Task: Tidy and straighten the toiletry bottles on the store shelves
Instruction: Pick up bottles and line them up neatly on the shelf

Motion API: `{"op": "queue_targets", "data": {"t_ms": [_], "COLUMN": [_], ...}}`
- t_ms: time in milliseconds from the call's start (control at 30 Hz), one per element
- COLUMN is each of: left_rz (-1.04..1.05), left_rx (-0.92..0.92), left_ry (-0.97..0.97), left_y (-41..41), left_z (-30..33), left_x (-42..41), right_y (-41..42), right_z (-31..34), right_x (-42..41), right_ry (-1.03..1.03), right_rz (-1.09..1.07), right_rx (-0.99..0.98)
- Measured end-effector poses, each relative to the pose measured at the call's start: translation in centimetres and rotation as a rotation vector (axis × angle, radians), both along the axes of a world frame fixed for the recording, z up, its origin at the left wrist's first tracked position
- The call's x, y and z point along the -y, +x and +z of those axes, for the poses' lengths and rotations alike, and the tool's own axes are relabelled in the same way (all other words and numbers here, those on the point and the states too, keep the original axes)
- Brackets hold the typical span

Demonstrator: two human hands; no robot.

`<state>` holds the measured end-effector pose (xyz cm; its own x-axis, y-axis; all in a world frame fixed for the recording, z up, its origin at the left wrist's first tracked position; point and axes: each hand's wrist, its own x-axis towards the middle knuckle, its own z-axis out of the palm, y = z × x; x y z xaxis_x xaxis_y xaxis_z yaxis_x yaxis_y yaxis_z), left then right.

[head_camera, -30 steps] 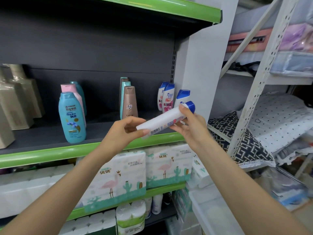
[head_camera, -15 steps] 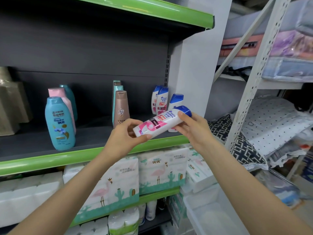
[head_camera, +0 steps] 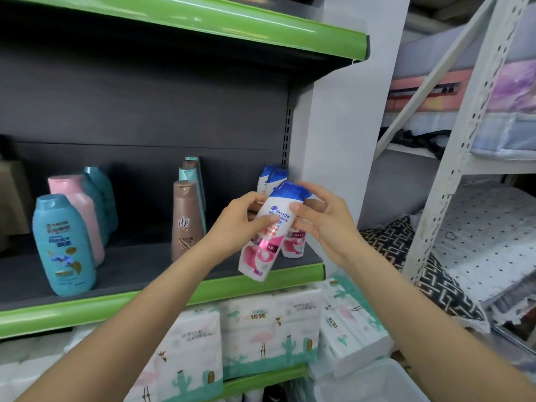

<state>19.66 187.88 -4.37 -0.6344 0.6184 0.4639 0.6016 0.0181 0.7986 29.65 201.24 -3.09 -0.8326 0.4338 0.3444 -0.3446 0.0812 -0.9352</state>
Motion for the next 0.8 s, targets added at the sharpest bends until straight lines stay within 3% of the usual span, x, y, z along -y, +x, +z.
{"op": "queue_targets", "data": {"t_ms": [167, 333, 433, 800], "left_rz": [0.182, 0.390, 0.396, 0.325], "left_rx": [-0.022, -0.030, -0.035, 0.124], "left_ry": [0.030, 0.073, 0.018, -0.071], "left_y": [-1.7, -4.4, -5.8, -9.6], "left_z": [0.0, 0.2, 0.1, -2.4], "left_x": [-2.3, -4.3, -6.0, -9.9], "right_y": [-2.0, -4.2, -5.3, -6.8], "right_z": [1.2, 1.6, 1.3, 0.7], "right_x": [-3.5, -7.3, -8.4, -9.6], "right_ry": [0.487, 0.798, 0.768, 0.579], "right_rz": [-0.277, -0.432, -0.317, -0.251], "right_rx": [0.014, 0.106, 0.220, 0.198]}}
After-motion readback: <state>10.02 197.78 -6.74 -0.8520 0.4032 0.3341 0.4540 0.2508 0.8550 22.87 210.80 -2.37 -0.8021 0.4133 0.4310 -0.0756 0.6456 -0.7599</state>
